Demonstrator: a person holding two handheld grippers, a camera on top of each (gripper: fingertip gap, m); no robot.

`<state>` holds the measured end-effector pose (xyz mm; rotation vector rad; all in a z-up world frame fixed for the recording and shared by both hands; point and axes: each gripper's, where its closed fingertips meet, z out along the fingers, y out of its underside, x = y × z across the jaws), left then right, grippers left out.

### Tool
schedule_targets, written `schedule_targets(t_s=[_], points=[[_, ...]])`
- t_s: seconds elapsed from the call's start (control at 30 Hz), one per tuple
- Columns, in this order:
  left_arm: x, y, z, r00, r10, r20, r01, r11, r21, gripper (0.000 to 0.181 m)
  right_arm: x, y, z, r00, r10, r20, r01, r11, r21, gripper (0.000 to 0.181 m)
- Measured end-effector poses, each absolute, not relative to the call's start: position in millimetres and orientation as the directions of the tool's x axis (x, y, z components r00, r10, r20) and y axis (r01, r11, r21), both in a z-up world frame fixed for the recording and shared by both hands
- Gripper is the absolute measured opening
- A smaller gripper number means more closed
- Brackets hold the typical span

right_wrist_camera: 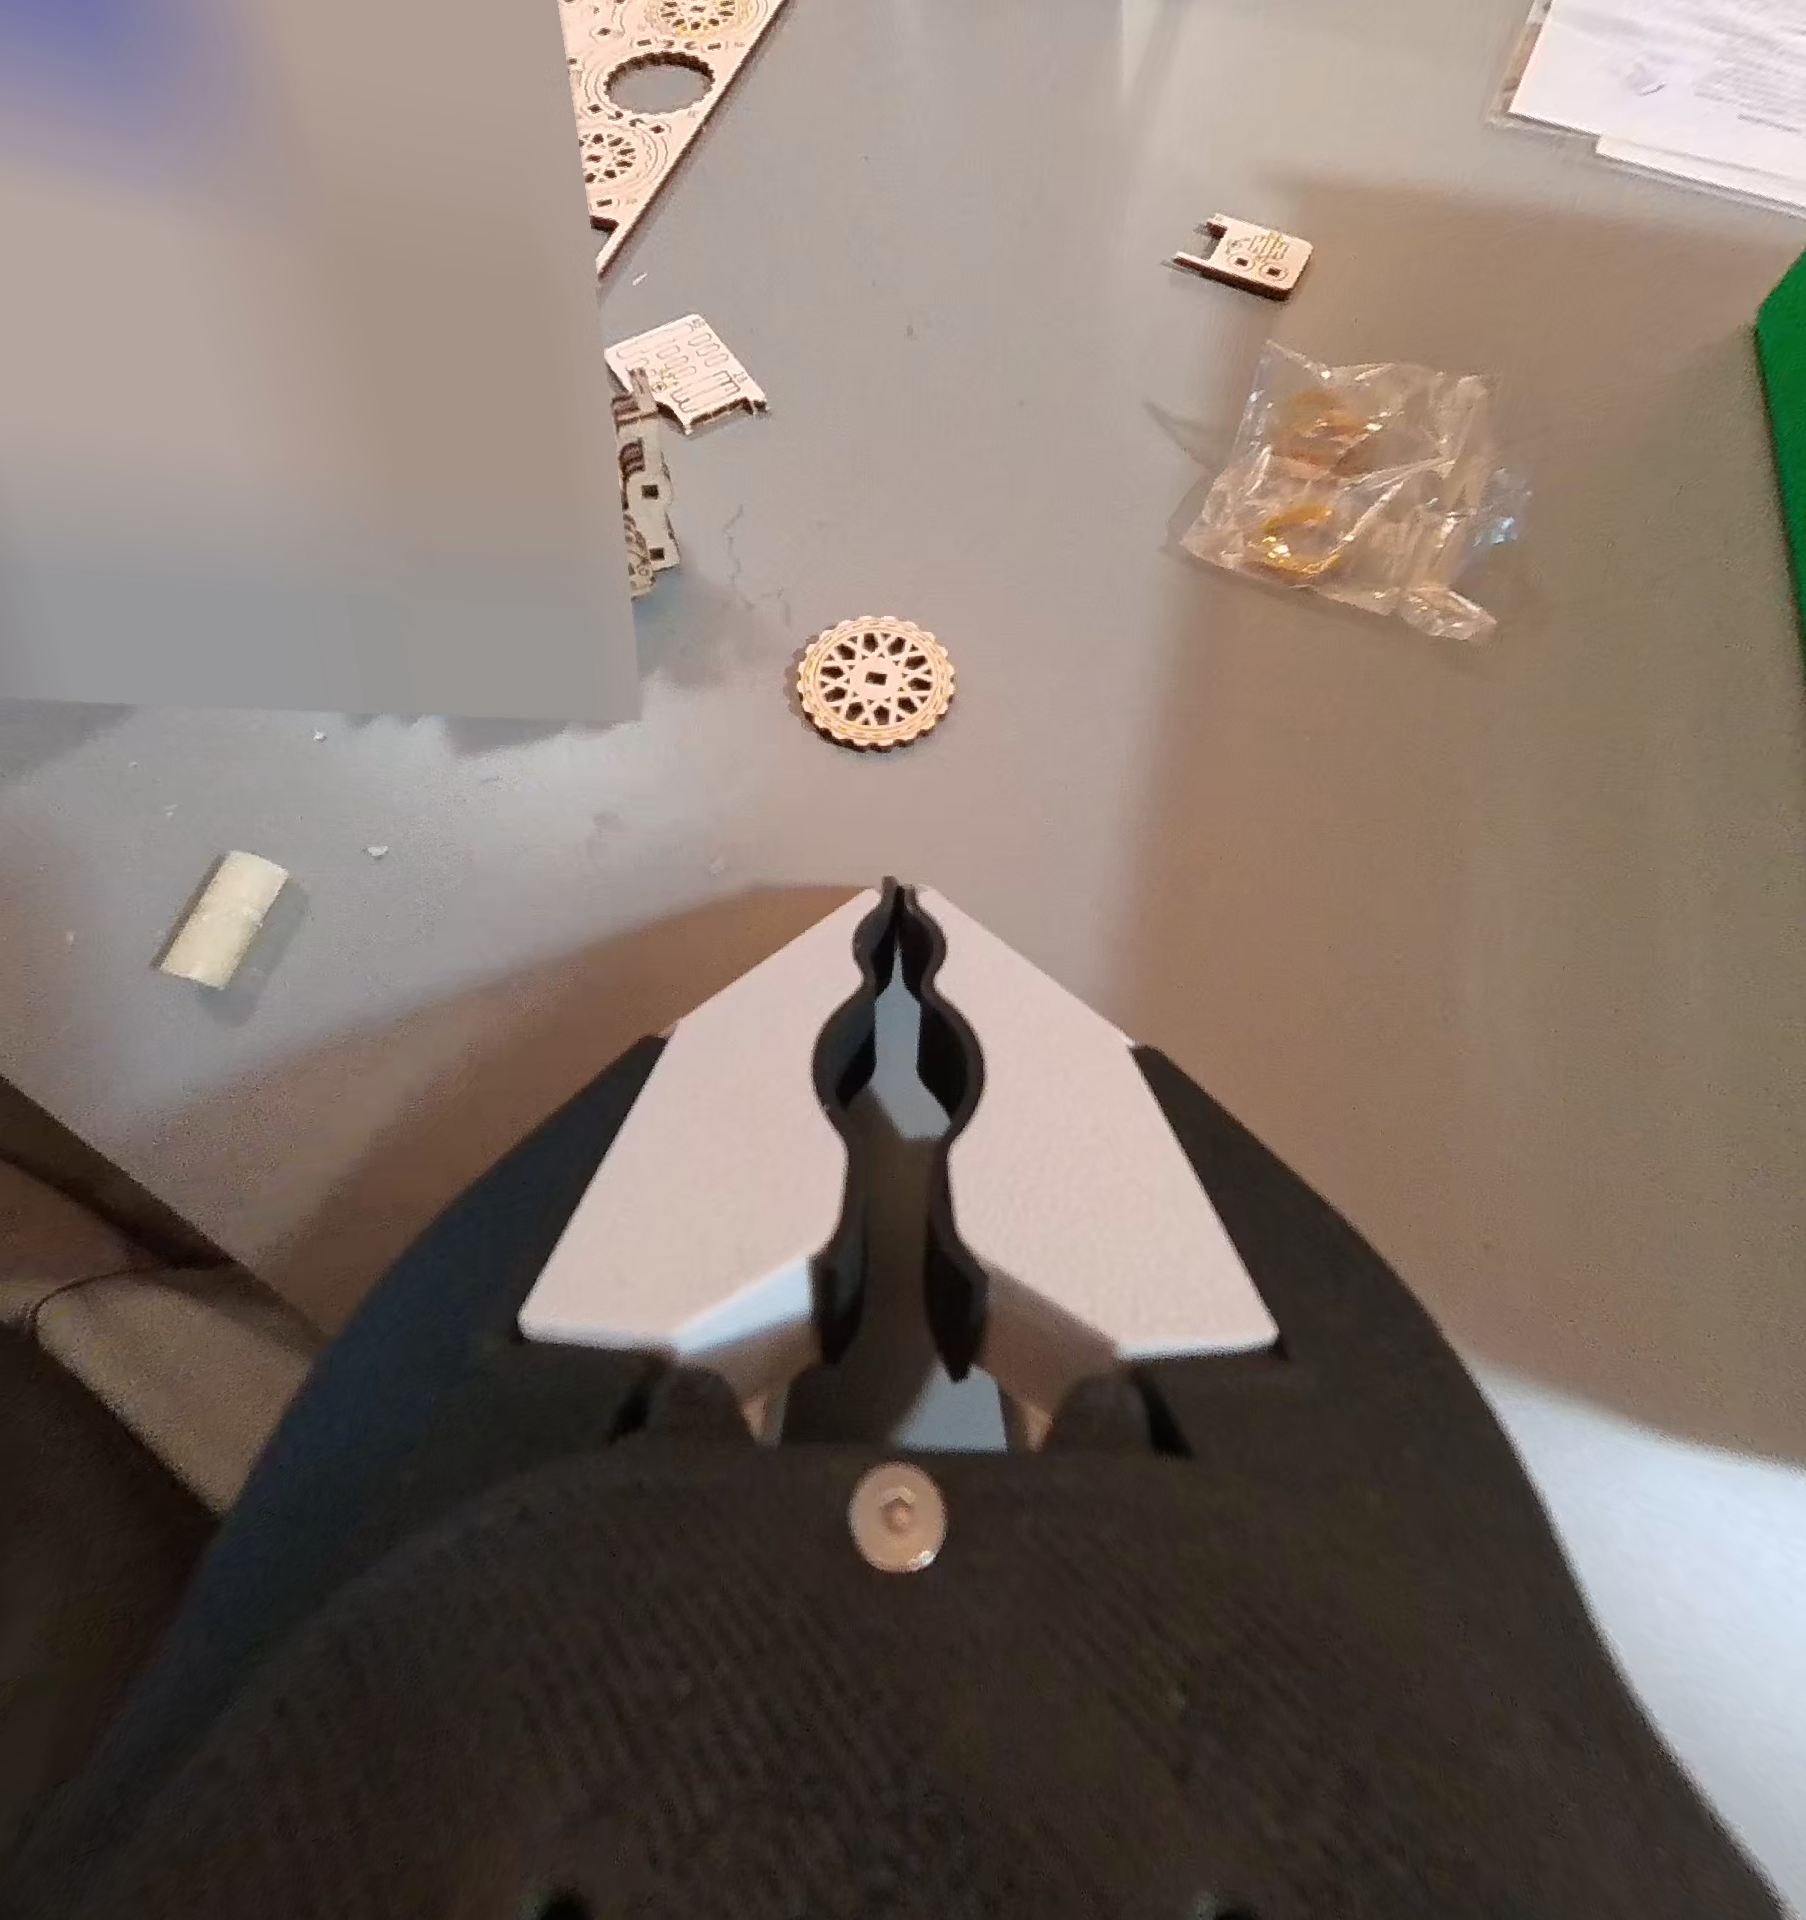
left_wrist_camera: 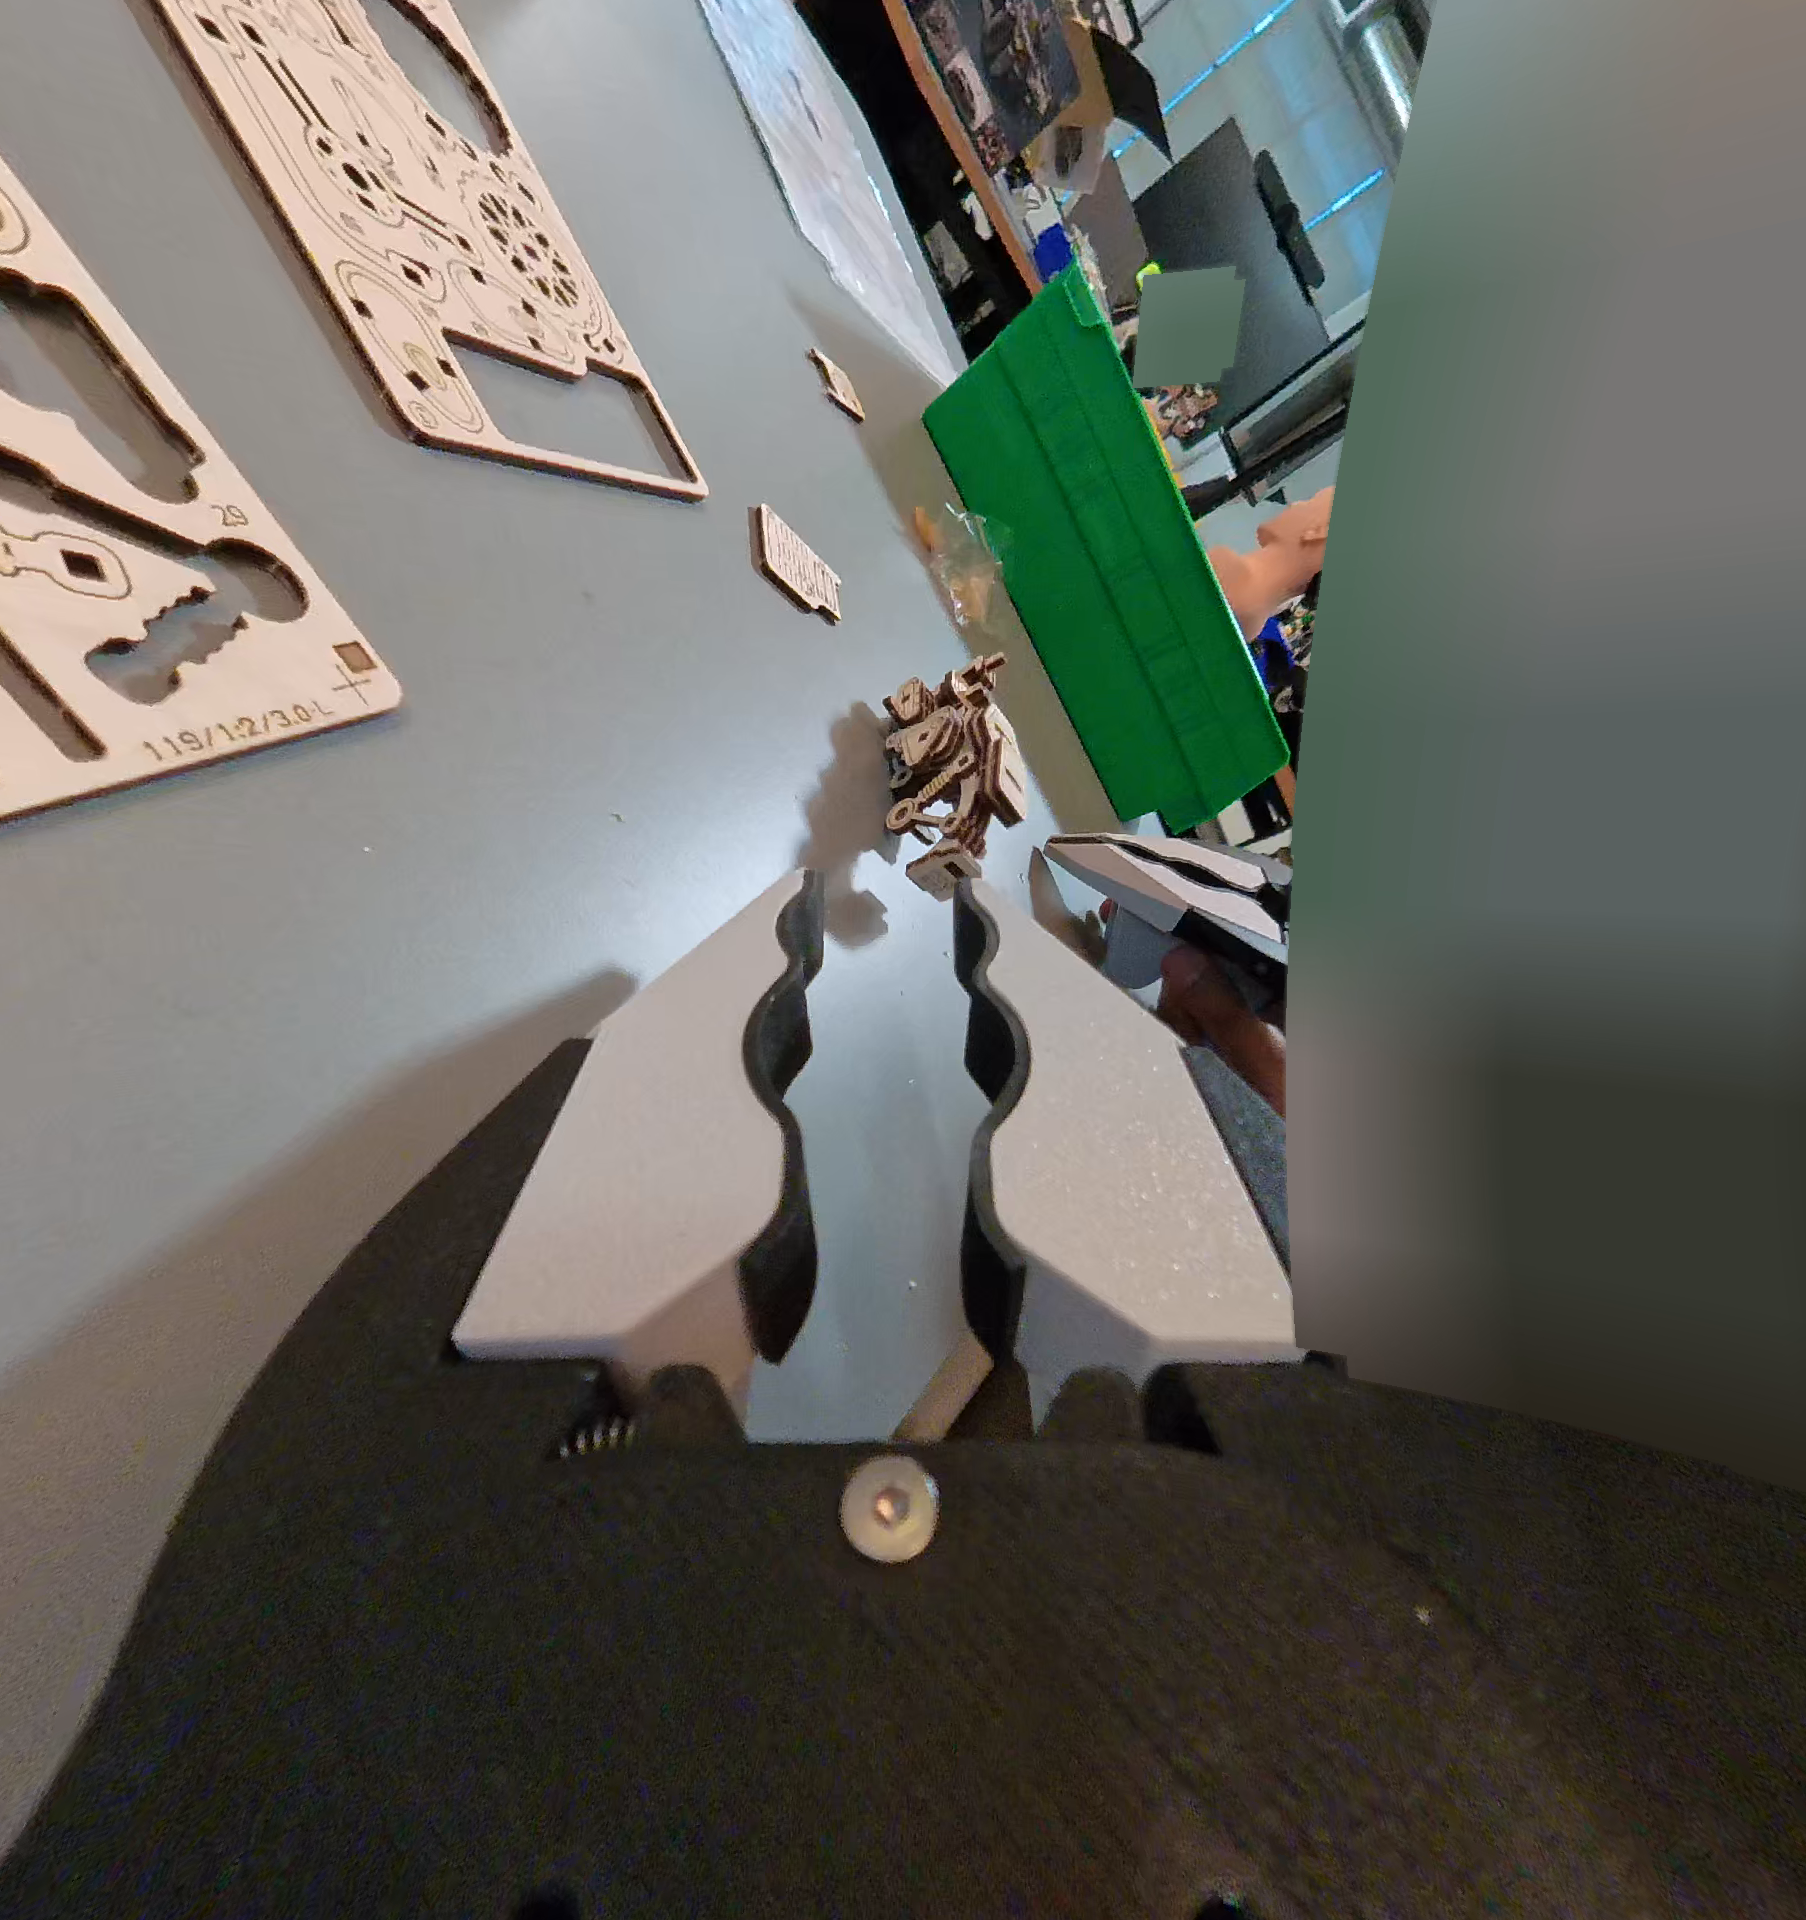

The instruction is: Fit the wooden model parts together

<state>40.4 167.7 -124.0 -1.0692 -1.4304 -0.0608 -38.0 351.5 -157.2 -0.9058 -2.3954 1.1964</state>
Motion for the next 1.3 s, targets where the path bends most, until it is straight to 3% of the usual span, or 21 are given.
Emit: schedule_targets(t_s=[0.2, 0.4, 0.53, 0.67, 0.87, 1.1, 1.3], points=[[48.6, 184.6, -124.8, 0.273, 0.658, 0.702, 0.621, 0.437, -0.651, 0.032, -30.2, 343.8, -155.3, -0.787, 0.61, -0.092, 0.425, 0.428, -0.798, 0.001], [65.0, 224.9, -120.0, 0.423, 0.748, 0.512, 0.593, 0.199, -0.78, 0.032, 13.5, 307.1, -123.6, -0.874, 0.345, -0.342, 0.453, 0.325, -0.83, 0.017], [71.5, 240.1, -122.5, 0.483, 0.784, 0.39, 0.559, 0.067, -0.827, 0.031, 50.7, 294.5, -130.5, -0.934, 0.24, -0.265, 0.349, 0.456, -0.819, 0.028], [75.0, 248.8, -121.8, 0.499, 0.771, 0.395, 0.558, 0.062, -0.828, 0.029, 68.4, 284.3, -135.9, -0.974, 0.196, -0.111, 0.202, 0.539, -0.818, 0.028], [81.7, 257.2, -125.6, 0.513, 0.754, 0.41, 0.583, 0.044, -0.811, 0.029, 65.3, 274.4, -158.7, -0.975, 0.222, -0.01, 0.151, 0.629, -0.763, 0.032], [87.5, 259.5, -127.1, 0.517, 0.74, 0.431, 0.601, 0.044, -0.798, 0.029, 50.2, 278.8, -147.3, -0.967, 0.255, 0.022, 0.14, 0.601, -0.787, 0.008], [86.4, 258.1, -127.0, 0.512, 0.743, 0.431, 0.6, 0.05, -0.798, 0.029, -34.7, 344.0, -126.1, -0.858, 0.501, 0.114, 0.208, 0.542, -0.814, 0.009]])
